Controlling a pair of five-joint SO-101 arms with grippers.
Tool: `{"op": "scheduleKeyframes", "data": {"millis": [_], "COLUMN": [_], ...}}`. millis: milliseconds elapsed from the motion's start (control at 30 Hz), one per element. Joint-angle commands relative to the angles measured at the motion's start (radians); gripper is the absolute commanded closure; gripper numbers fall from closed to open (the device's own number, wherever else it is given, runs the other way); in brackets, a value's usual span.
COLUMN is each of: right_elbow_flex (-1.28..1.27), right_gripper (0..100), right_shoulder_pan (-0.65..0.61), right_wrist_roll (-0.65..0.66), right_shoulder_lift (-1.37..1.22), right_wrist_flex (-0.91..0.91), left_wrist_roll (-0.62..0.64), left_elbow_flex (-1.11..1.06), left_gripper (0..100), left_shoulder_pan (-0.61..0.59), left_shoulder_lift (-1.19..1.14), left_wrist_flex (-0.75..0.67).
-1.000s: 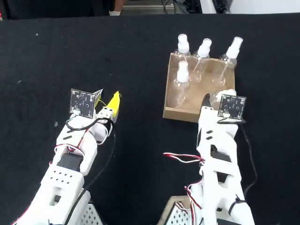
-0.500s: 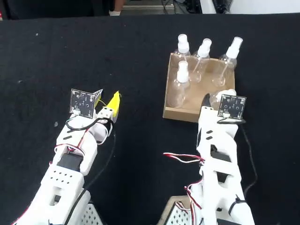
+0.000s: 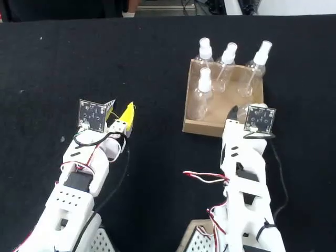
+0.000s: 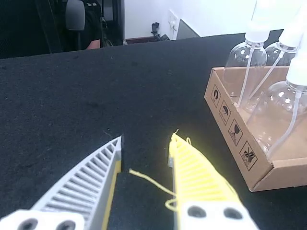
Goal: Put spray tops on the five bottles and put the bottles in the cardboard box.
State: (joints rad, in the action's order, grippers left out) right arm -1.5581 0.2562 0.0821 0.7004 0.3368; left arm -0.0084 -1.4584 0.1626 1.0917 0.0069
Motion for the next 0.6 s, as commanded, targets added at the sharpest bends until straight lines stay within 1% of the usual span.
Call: {"op": "scheduleKeyframes", "data": {"millis": [0, 367, 500, 567], "right_elbow_flex": [0.036, 0.077, 0.097, 0.099], "right_gripper": [78.9, 79.7, 88.4, 90.6], "right_shoulder_pan": [-0.014, -0.009, -0.008, -0.006], "right_wrist_roll": [0.002, 0.008, 0.008, 0.008], "right_shoulder_lift": [0.036, 0.036, 0.036, 0.036], "right_wrist_flex": [0.029, 0.029, 0.026, 0.029], "left_wrist_roll": [0.000, 0.000, 0.000, 0.000], "left_elbow_flex": [0.016, 0.016, 0.016, 0.016], "left_gripper": [84, 84, 84, 84], "left_shoulder_pan": [0.002, 0.002, 0.002, 0.002], "left_shoulder_lift": [0.014, 0.012, 0.012, 0.014], "left_wrist_flex": [-0.021, -0.021, -0.021, -0.021]}}
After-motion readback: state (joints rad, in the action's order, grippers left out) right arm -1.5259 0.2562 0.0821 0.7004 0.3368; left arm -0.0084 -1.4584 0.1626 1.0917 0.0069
